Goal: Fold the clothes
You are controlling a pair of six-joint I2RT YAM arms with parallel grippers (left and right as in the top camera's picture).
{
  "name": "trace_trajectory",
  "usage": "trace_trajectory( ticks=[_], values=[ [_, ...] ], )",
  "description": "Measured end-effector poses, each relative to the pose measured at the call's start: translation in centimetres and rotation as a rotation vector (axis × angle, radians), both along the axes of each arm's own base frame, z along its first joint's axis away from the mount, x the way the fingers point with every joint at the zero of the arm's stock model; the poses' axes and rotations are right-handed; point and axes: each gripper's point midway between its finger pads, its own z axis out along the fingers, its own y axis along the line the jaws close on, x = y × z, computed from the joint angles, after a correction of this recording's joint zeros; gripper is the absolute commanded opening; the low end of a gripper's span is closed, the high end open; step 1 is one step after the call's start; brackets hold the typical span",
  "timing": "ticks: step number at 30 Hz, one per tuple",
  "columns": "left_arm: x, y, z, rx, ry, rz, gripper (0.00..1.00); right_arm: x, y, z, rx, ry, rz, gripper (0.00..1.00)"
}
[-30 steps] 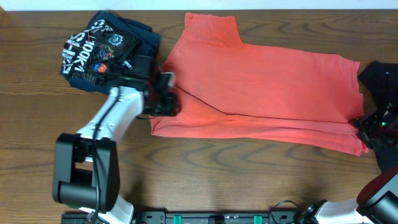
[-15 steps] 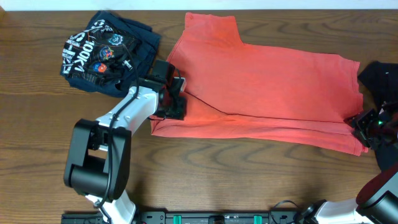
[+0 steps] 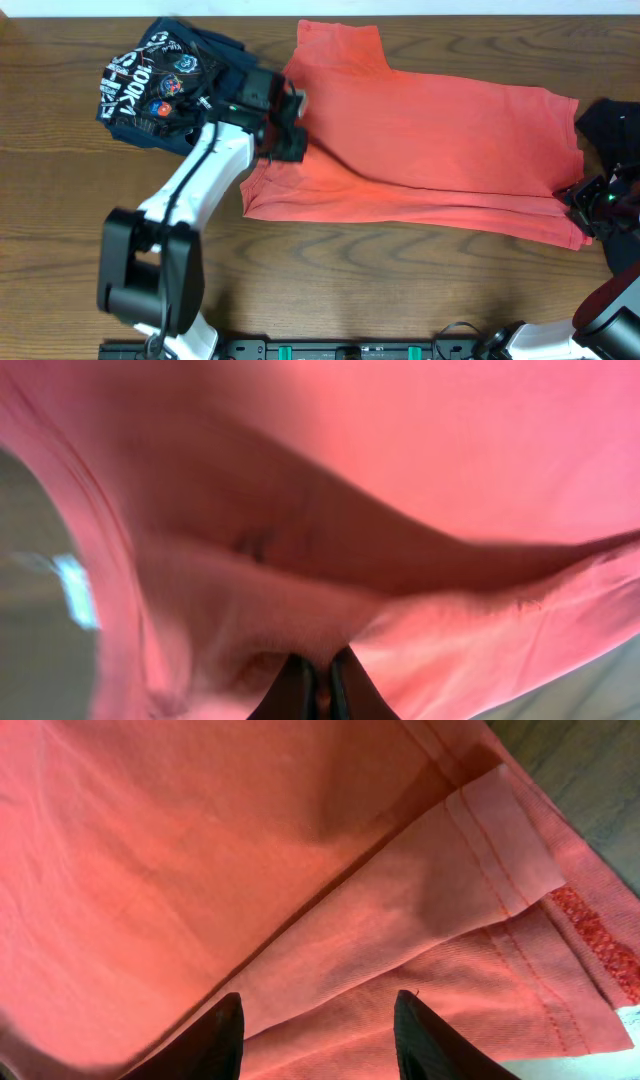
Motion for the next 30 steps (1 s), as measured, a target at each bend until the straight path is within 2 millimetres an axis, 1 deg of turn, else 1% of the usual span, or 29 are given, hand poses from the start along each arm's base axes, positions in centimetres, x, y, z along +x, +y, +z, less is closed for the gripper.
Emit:
trace_trajectory(
  ticks=[1,2,4,5,9,12,14,18,22,23,27,30],
  values=[
    [0.8,-0.2,1.5,-0.012,-0.049,0.001,0.06,0.0,0.0,0.0,0.0,0.0,0.0,0.47],
    [1.2,-0.3,2.4,-0.019,-0.08,0.0,0.06,0.0,0.0,0.0,0.0,0.0,0.0,0.47],
    [1.8,-0.4,3.5,-0.023,-0.121,-0.001,0.06,0.0,0.0,0.0,0.0,0.0,0.0,0.47],
    [2.0,-0.3,3.6,-0.019,-0.132,0.001,0.06,0.0,0.0,0.0,0.0,0.0,0.0,0.47],
    [3.3,0.1,3.0,0.017,-0.168,0.018,0.06,0.0,0.0,0.0,-0.001,-0.001,0.0,0.47],
    [3.7,0.5,2.4,0.046,-0.172,0.021,0.06,0.0,-0.1,0.0,-0.003,0.0,0.0,0.5],
    [3.8,0.7,2.1,0.059,-0.173,0.022,0.07,0.0,-0.4,-0.1,-0.022,0.007,-0.003,0.54],
    [3.9,0.8,2.0,0.069,-0.175,0.021,0.14,-0.1,-1.5,-0.3,-0.079,0.019,-0.013,0.58],
    [3.7,1.1,1.8,0.084,-0.167,0.023,0.14,-0.3,-2.2,-0.4,-0.116,0.037,-0.021,0.58],
    [3.7,1.1,1.7,0.087,-0.164,0.024,0.13,-0.3,-2.3,-0.5,-0.121,0.042,-0.024,0.57],
    [3.6,1.2,1.7,0.091,-0.162,0.025,0.13,-1.7,-2.6,-0.9,-0.137,0.117,-0.058,0.51],
    [3.4,1.2,1.6,0.095,-0.153,0.023,0.13,-3.6,-2.9,-1.6,-0.153,0.223,-0.108,0.48]
  ],
)
